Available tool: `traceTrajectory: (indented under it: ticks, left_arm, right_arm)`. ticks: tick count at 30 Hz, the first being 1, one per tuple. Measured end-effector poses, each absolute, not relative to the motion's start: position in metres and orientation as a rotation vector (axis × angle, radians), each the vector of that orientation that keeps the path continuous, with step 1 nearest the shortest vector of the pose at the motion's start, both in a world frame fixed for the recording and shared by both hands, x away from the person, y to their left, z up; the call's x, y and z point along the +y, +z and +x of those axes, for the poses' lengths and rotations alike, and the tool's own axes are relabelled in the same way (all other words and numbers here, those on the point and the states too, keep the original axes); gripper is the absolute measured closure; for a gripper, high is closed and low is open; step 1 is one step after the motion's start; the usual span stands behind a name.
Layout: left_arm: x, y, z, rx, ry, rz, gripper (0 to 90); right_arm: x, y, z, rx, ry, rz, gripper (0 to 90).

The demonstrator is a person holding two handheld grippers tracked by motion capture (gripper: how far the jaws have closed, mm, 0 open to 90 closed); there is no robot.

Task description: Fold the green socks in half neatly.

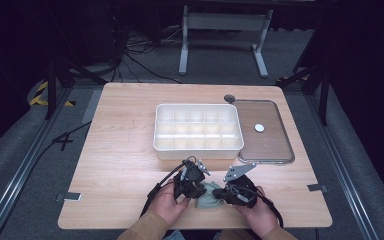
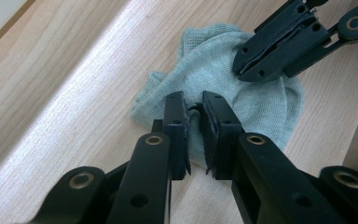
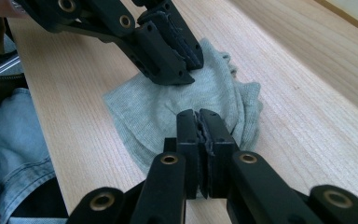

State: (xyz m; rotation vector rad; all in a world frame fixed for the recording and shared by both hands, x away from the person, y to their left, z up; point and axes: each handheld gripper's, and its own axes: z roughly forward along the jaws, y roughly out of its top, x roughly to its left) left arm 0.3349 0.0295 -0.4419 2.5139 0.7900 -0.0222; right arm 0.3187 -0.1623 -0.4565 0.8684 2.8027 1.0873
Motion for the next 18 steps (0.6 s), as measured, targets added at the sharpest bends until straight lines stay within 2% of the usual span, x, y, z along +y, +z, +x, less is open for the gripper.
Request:
traceTrajectory:
  ticks: [2,3,10,18]
  left_arm:
    - [0.033,-0.437,0.332,0.785,-0.015,2.478,78.2]
    - [0.033,-0.437,0.332,0.785,-0.015,2.478,74.6]
    - [0.044,-0.427,0.325,0.762,-0.028,2.420,69.5]
    - [0.060,-0.423,0.321,0.814,-0.009,2.383,65.3]
  right_arm:
    - [-0.162,-0.456,0.319,2.802,1.078,0.881,86.3]
    - [-0.162,-0.456,0.319,2.802,1.078,0.881,86.3]
    - [-0.163,-0.442,0.316,2.783,1.132,0.896,84.2]
    - [-0.161,-0.436,0.315,2.775,1.132,0.862,84.2]
